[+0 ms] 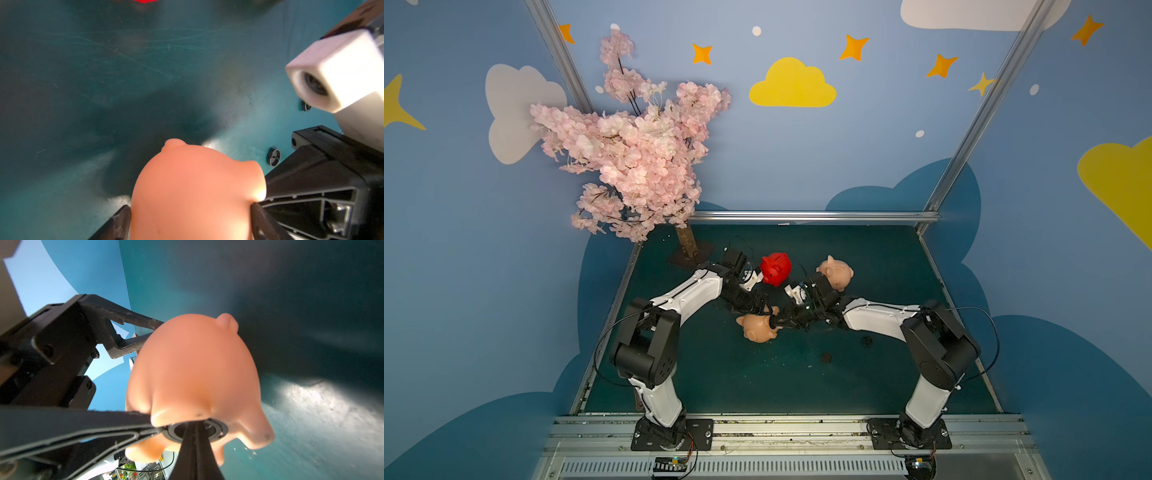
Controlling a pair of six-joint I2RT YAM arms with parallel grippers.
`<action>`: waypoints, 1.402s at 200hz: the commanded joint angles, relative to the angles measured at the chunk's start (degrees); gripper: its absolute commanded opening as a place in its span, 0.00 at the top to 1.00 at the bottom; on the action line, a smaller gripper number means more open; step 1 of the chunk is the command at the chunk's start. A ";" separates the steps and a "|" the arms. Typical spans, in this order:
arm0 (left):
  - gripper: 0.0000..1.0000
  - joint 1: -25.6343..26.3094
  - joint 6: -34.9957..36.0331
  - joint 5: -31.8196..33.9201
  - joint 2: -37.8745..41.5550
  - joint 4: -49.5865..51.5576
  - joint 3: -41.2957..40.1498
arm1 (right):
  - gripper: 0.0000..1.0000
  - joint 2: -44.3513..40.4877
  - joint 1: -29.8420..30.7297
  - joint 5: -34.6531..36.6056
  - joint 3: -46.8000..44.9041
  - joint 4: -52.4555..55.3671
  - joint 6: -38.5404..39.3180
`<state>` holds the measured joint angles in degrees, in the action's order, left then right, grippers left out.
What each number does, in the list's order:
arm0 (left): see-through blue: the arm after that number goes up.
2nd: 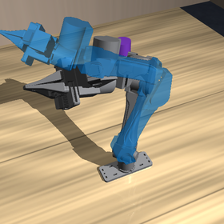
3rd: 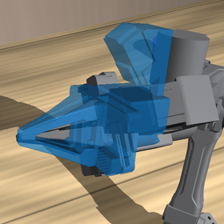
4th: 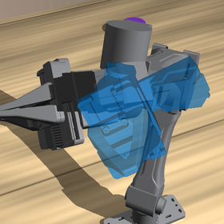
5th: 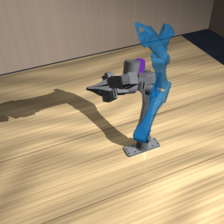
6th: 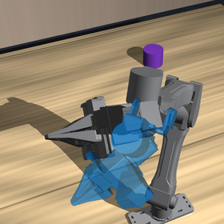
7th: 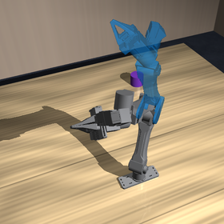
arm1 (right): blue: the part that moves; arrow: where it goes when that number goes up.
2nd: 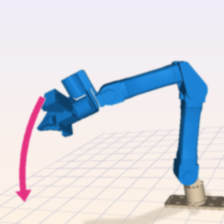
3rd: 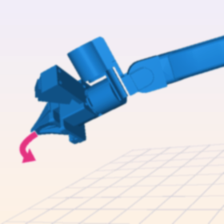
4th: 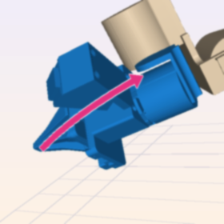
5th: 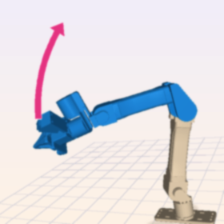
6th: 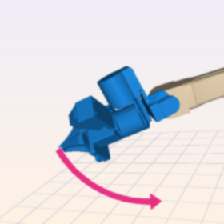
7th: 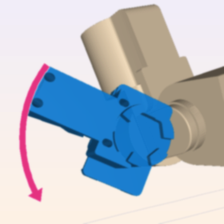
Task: Close piggy banks
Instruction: Hold the piggy bank at the center of the board, then adjust the piggy bank at the center of the board.
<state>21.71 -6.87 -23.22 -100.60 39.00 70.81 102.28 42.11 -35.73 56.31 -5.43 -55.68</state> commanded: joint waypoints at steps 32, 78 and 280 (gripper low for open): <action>0.14 1.52 0.01 3.01 -2.68 3.54 -1.28 | 1.00 -1.00 0.79 -1.46 0.68 3.21 -1.10; 0.14 1.75 0.08 4.75 -3.06 4.45 -0.78 | 1.00 -1.38 0.61 -2.50 1.11 3.94 0.16; 0.01 11.48 -2.69 16.22 -0.85 13.05 6.71 | 0.84 -20.34 -6.65 5.39 -3.55 23.16 14.45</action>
<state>32.14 -9.08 -9.47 -101.38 48.58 76.18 84.53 36.56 -31.09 53.87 15.33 -42.98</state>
